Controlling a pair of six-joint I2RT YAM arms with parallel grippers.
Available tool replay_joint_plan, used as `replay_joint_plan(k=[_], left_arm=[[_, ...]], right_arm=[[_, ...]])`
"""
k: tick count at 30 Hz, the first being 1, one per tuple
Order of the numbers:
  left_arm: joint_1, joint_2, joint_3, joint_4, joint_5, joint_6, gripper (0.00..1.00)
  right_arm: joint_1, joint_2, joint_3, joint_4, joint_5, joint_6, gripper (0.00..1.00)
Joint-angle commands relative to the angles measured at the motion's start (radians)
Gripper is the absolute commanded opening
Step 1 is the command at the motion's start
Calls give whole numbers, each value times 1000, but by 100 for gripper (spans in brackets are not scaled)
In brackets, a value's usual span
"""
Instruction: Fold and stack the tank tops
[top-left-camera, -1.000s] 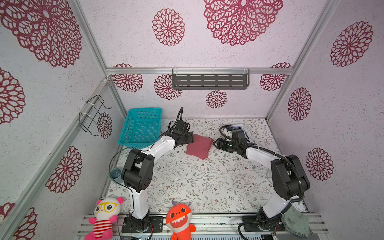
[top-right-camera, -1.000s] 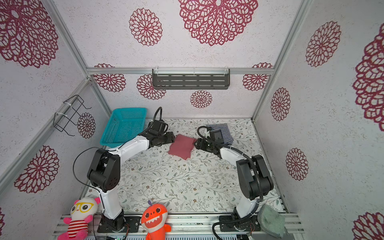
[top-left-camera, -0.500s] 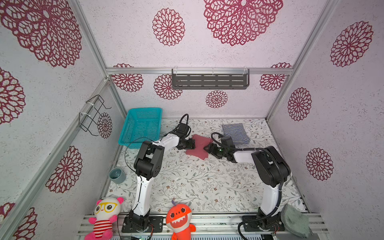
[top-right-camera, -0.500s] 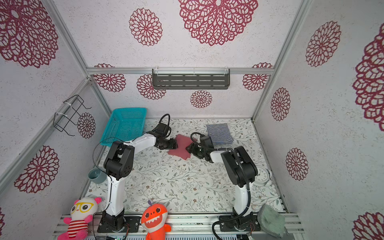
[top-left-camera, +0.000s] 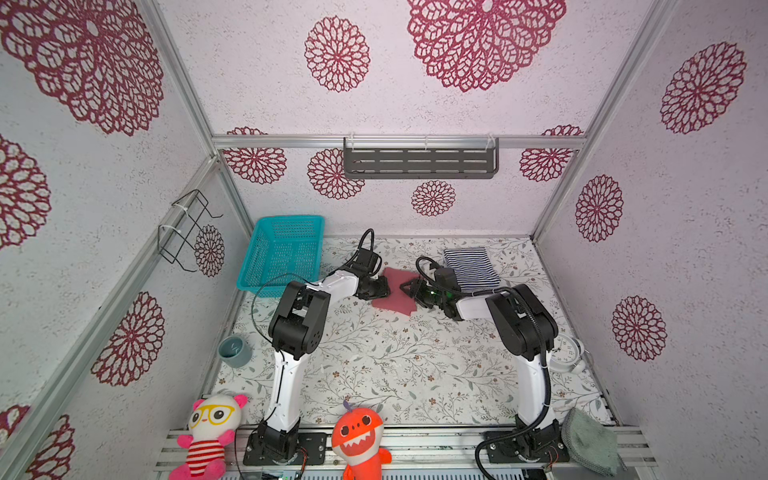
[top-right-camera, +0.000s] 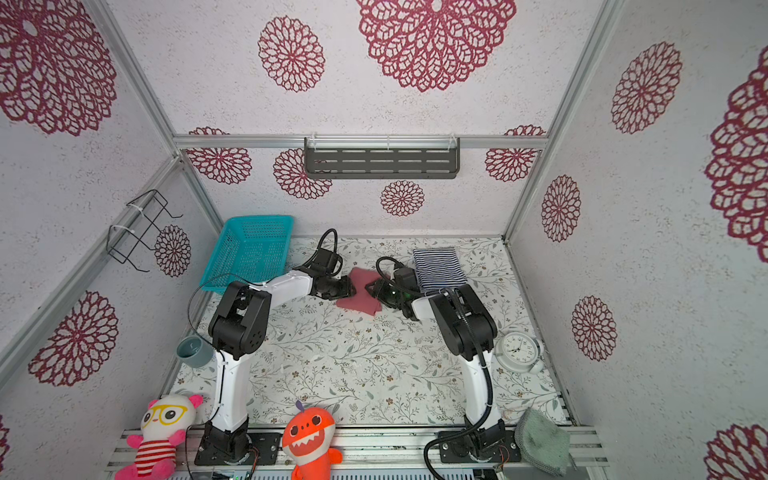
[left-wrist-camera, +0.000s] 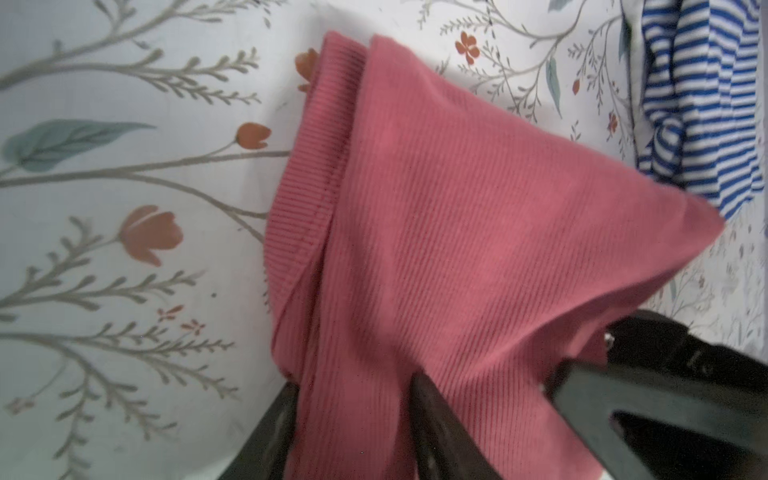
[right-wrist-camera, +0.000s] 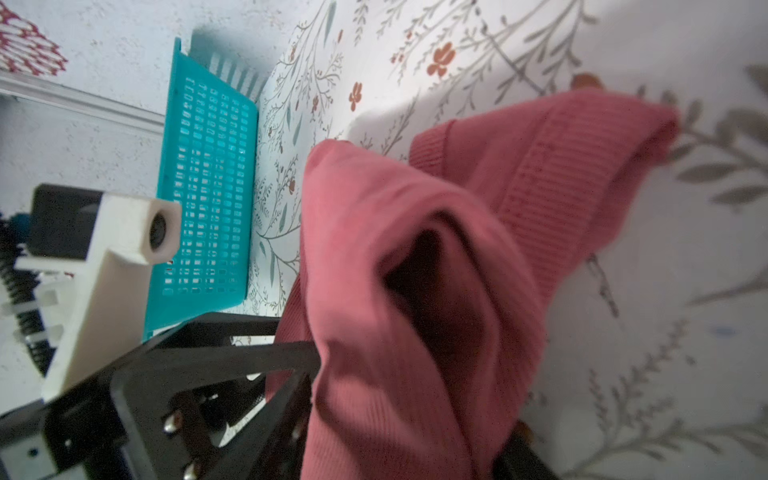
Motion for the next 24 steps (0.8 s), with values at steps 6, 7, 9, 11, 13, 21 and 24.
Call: replay_joint_plan(k=[6,7,9,11,13,21,24], left_arm=[[-11,20,-36,61,22,-67,1],[-11,17,-34,65,19,-72,0],[-10,14,-27,74,17,-81,0],[-7,13,-24,110,24,-107,0],[-5,13,-21,171,35,-140,0],[-3,77,178,302,39,-200,0],[-4,142,331,277,55,-195,0]], right_arm=[[4,69,57,-86,-6,-59,0],[3,69,62,-89,-7,-71,0],[-4,67,76,-101,-15,-96,0],[-17,64,98,-116,-33,-122,0],[-32,62,129,-140,-52,-159,0],[-96,73,382,-430,-83,-431,0],[-128,57,435,-479,-91,-485,0]])
